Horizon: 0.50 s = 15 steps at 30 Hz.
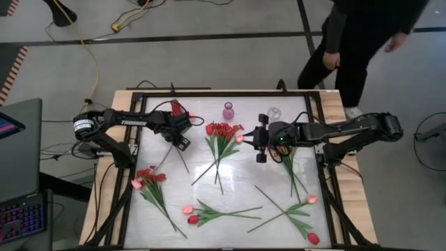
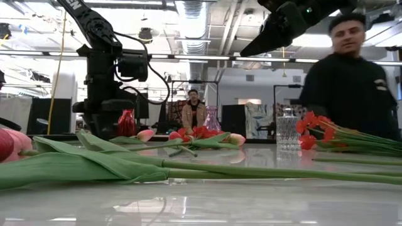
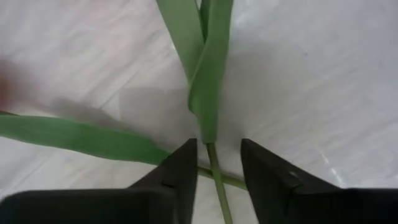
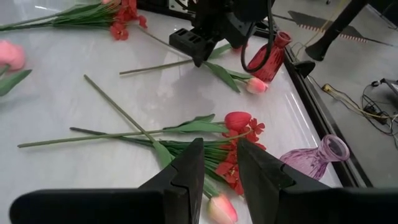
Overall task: Sort flowers into vase by color
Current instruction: Put the pink tulip into the red vase
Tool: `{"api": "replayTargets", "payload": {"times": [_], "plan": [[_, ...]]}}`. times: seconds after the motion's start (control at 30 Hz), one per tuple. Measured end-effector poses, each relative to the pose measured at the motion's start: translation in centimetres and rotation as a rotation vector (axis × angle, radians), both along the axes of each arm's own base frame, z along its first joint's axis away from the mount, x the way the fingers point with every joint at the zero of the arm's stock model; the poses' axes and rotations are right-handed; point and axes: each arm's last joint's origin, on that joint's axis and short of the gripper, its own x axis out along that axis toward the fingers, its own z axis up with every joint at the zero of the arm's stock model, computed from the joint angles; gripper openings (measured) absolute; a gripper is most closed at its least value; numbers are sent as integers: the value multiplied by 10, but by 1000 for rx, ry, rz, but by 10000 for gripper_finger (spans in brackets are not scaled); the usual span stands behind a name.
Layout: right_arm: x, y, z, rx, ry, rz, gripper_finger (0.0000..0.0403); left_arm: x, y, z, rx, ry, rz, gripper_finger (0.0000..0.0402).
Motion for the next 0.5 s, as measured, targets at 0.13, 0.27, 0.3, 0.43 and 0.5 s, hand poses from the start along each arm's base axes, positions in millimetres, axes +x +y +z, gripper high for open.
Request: {"api": "replayTargets", "payload": {"times": [0.13,0.27,0.3,0.43,0.5], "plan": [[0,0,0,4,-1,-2,123,0,0,0,2,-1,-3,28],[0,0,0,5,-1,-3,123,1,1,0,14,-7,-8,7],[0,0,0,6,-1,-3,123,1,1,0,15,-9,-10,7],[0,0,-1,7,4,-3,123,2,-1,9,43,-49,-20,2],[0,0,-1,6,6,-2,123,2,-2,17,62,-92,-23,2]]}}
